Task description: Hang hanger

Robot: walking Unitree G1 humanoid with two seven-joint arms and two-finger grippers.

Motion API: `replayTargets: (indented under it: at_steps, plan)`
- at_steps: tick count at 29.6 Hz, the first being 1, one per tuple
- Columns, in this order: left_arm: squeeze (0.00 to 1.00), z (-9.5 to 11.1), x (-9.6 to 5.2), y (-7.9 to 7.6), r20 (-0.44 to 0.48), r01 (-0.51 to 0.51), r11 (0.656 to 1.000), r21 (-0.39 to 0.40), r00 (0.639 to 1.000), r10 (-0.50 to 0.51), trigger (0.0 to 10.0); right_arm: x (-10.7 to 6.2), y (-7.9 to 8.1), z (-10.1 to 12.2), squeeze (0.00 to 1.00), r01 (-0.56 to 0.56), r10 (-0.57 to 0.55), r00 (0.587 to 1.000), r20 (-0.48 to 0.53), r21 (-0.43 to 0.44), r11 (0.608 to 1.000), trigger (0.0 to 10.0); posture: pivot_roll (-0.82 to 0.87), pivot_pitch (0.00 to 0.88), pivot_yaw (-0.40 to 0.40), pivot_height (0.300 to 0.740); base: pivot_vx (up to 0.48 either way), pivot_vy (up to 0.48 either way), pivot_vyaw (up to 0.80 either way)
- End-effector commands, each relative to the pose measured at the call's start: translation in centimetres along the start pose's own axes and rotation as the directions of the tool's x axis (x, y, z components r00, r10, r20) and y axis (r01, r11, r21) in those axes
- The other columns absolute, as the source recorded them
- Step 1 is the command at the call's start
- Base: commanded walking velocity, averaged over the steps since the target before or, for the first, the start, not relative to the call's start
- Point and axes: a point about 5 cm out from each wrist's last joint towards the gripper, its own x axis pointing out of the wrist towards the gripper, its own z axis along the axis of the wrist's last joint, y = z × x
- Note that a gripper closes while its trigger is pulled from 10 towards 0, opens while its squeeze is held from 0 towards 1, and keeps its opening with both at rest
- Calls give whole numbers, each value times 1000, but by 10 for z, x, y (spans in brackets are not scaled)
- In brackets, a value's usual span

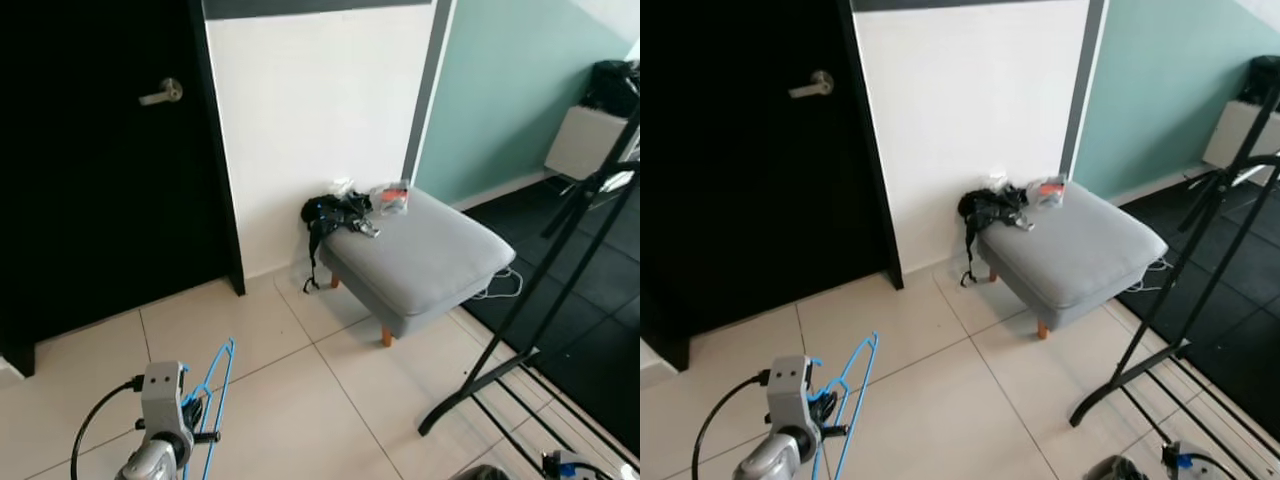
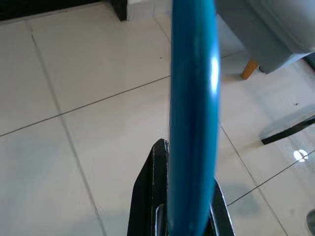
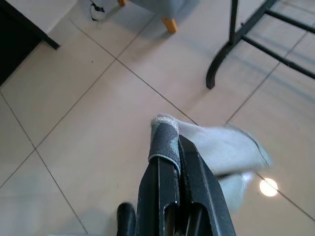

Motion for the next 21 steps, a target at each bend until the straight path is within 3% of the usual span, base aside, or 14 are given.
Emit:
replayTargets:
  at_steps: [1, 8, 19, 21]
  plan:
    - [0, -7, -4, 3, -12, -1, 1000, -1, 1000, 1, 10000, 3, 6, 2, 0, -17, 18, 1000, 23, -5, 1000, 10000, -24, 0, -50, 740, 0, 0, 725]
    - [0, -19, -18, -1, 25, 47, 998, -41, 999, -46, 10000, -5, 3, -10, 0, -51, 51, 998, 23, -4, 999, 10000, -5, 4, -68, 740, 0, 0, 723]
    - [0, -21, -31, 10, 56, 72, 995, -62, 996, -68, 10000, -18, 0, -24, 0, -77, 77, 997, 20, -14, 997, 10000, 10, 26, -78, 740, 0, 0, 722]
    - [0, -21, -36, 13, 74, 144, 982, -125, 988, -136, 10000, -23, 1, -29, 0, -88, 88, 996, 24, -8, 996, 10000, -6, 48, -62, 740, 0, 0, 709]
